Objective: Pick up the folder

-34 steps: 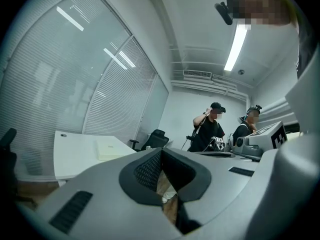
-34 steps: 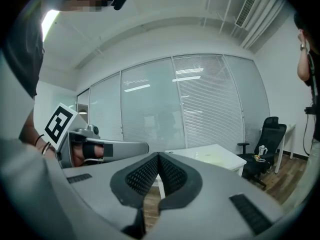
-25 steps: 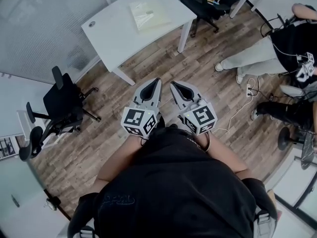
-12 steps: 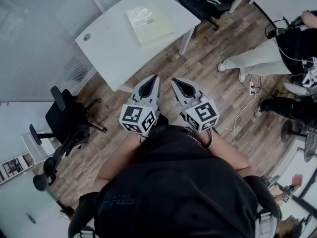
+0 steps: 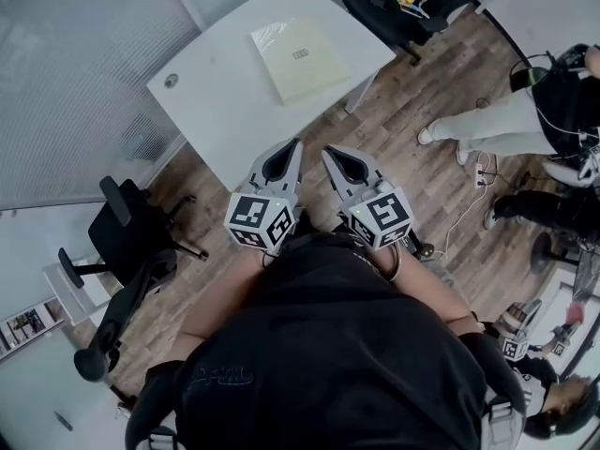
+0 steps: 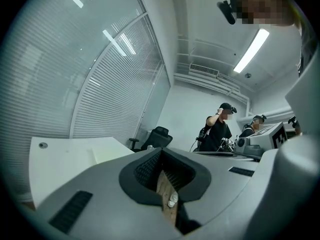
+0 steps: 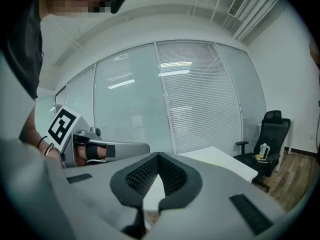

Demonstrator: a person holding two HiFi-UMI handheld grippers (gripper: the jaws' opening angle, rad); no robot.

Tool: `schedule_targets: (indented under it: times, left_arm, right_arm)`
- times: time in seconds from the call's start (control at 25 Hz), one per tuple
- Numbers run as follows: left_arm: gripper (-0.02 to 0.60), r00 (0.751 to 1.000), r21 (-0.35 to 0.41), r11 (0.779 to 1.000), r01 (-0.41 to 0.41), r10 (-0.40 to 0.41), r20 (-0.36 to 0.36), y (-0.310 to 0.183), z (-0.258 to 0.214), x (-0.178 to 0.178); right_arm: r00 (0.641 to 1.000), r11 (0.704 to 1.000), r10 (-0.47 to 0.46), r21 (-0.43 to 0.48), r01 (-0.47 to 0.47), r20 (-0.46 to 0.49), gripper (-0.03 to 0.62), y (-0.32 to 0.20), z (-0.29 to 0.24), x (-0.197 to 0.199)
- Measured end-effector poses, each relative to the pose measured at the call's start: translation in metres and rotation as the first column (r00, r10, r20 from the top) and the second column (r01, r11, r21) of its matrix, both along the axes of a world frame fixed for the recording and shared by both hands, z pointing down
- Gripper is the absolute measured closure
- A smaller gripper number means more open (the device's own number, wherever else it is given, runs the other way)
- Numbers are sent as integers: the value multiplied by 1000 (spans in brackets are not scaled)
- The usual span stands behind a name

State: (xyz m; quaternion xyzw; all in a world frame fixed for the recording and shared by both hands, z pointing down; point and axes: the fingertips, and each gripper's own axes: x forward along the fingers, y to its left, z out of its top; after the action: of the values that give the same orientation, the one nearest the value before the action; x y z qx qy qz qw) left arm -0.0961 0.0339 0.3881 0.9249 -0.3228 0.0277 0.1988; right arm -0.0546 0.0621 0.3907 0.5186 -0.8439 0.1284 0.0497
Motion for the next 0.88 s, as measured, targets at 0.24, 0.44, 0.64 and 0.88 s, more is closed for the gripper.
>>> schedule_targets:
  times: [0.24,0.44,0.64,0.88]
  left_arm:
    - [569,1000,-1,1000,5,-5,10,-22,2,2]
    - [569,999,9,999,40,-40,23,-44,3,10]
    - [569,992,5,993,117,-117,35,-76,6,16]
    - [569,985,-12,986,166,-165,47,-112,16,44]
  right_arm:
    - [1000,1000,-6,0,6,12,572,-26,0,2]
    - [999,999,-41,5,41,18,574,-50,2,14]
    - [996,996,-89,4,89,21,573,-81,3,31]
    - [988,988,-150,-13,151,38,574,-122,12,55]
